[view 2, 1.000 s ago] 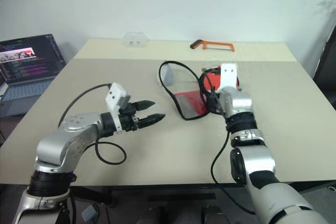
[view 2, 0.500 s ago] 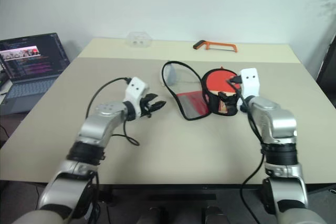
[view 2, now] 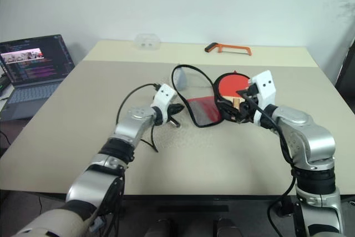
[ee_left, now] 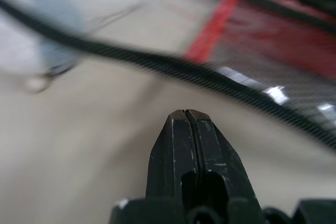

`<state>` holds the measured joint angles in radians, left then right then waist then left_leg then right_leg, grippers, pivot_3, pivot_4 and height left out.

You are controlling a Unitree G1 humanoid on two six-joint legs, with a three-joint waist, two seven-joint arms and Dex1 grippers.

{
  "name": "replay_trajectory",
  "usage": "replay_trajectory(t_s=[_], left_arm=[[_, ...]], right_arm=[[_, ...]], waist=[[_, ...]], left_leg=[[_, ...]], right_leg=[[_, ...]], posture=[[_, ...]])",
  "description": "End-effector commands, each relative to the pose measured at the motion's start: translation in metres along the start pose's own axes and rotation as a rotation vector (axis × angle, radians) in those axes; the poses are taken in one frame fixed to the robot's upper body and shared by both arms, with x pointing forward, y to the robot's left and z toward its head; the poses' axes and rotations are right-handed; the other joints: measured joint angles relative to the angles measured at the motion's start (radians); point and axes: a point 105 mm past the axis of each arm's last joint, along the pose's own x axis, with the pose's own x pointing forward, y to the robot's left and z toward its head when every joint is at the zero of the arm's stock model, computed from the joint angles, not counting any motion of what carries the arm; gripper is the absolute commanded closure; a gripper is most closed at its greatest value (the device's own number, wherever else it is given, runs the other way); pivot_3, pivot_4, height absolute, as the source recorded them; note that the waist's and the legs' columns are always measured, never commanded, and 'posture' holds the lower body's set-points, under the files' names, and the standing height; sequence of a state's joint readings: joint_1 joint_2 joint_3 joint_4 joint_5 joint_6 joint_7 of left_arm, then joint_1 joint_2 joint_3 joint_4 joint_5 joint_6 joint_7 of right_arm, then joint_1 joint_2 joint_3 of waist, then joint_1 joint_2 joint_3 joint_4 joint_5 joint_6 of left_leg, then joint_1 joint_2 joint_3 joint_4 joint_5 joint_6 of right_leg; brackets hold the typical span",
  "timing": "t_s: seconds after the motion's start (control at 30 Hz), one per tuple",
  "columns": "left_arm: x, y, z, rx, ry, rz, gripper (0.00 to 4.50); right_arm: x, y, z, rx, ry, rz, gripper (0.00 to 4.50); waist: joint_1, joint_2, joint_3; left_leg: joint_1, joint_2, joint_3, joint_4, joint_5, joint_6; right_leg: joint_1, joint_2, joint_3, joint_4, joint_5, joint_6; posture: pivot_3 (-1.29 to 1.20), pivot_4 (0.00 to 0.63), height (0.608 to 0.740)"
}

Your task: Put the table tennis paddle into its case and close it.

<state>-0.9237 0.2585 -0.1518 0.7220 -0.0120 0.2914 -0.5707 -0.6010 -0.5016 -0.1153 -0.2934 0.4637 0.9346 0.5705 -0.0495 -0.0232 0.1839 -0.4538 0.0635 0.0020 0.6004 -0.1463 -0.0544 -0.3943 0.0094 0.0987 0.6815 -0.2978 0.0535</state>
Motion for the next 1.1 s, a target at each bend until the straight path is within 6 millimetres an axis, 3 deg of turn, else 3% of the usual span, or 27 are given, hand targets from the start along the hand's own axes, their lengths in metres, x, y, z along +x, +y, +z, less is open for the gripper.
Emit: replay_trajectory(t_s=[0.03,0.2,0.33,0.43,0.47,0.57,0.63,0.83,0.97,1.1], left_arm=[[0.007,-0.010,0.027,0.047,-0.083,-0.014,4.47],[0.018,-0.026,0.051,0.043,-0.173,-0.021,4.47],[0.032,-0.047,0.095,0.045,-0.301,-0.035,4.47],[0.038,-0.063,0.116,0.033,-0.364,-0.062,4.47],[0.039,-0.068,0.120,0.030,-0.379,-0.073,4.47],[0.055,-0.111,0.119,0.095,-0.327,-0.148,4.47],[0.060,-0.122,0.113,0.094,-0.297,-0.154,4.47],[0.048,-0.100,0.123,0.062,-0.359,-0.161,4.47],[0.007,-0.073,0.138,0.041,-0.480,-0.321,4.47],[-0.037,-0.042,0.128,0.062,-0.477,-0.416,4.47]], right_arm=[[-0.001,0.006,0.013,-0.045,-0.051,0.022,0.00],[-0.002,0.009,0.015,-0.048,-0.062,0.039,0.00],[-0.006,0.006,0.015,-0.053,-0.067,0.005,0.00],[-0.010,0.002,0.019,-0.056,-0.090,-0.038,0.00],[-0.011,0.001,0.020,-0.056,-0.097,-0.053,0.00],[-0.029,-0.024,0.038,-0.048,-0.171,-0.203,0.00],[-0.042,-0.033,0.049,-0.035,-0.213,-0.255,0.00],[-0.063,-0.045,0.048,0.056,-0.234,-0.334,0.00],[-0.052,-0.069,0.020,0.321,-0.183,-0.445,0.00],[-0.038,-0.088,-0.009,0.645,-0.181,-0.486,0.00]], waist=[[0.000,0.000,0.000],[0.002,0.000,0.000],[0.011,-0.001,0.000],[0.015,-0.001,0.000],[0.015,-0.001,0.000],[0.018,-0.001,0.000],[0.019,-0.001,0.000],[0.003,0.000,0.001],[-0.019,0.001,0.001],[-0.025,0.002,0.001]], left_leg=[[0.000,0.000,0.000,0.000,0.000,0.000],[0.000,0.000,0.000,0.000,0.000,0.000],[0.000,0.000,0.000,0.001,0.000,0.000],[0.000,-0.001,0.000,0.001,0.000,0.000],[0.000,-0.001,0.000,0.001,0.000,0.000],[0.000,-0.001,0.000,0.001,0.000,0.000],[0.000,-0.001,0.000,0.001,0.000,0.000],[0.001,-0.001,-0.001,0.000,0.000,0.000],[0.002,0.000,-0.001,-0.001,0.000,0.000],[0.003,0.001,-0.001,-0.002,0.003,-0.004]], right_leg=[[0.000,0.000,0.000,0.000,0.000,0.000],[0.000,0.000,0.000,0.000,0.000,0.000],[0.000,0.000,0.000,0.000,0.000,0.000],[0.001,0.000,0.000,-0.001,0.000,0.001],[0.001,0.000,0.000,-0.001,0.000,0.001],[0.001,0.000,0.000,-0.001,0.000,0.002],[0.001,0.000,0.000,-0.001,0.000,0.002],[0.001,0.001,0.001,0.000,0.000,0.001],[0.001,0.001,0.002,0.001,0.000,0.000],[0.001,0.001,0.001,0.003,0.001,-0.001]], posture=[[0.00,0.150,0.740],[0.00,0.150,0.740],[0.00,0.150,0.740],[0.00,0.150,0.740],[0.00,0.150,0.740],[0.00,0.150,0.740],[0.00,0.150,0.740],[0.00,0.150,0.740],[0.00,0.150,0.740],[0.00,0.150,0.740]])
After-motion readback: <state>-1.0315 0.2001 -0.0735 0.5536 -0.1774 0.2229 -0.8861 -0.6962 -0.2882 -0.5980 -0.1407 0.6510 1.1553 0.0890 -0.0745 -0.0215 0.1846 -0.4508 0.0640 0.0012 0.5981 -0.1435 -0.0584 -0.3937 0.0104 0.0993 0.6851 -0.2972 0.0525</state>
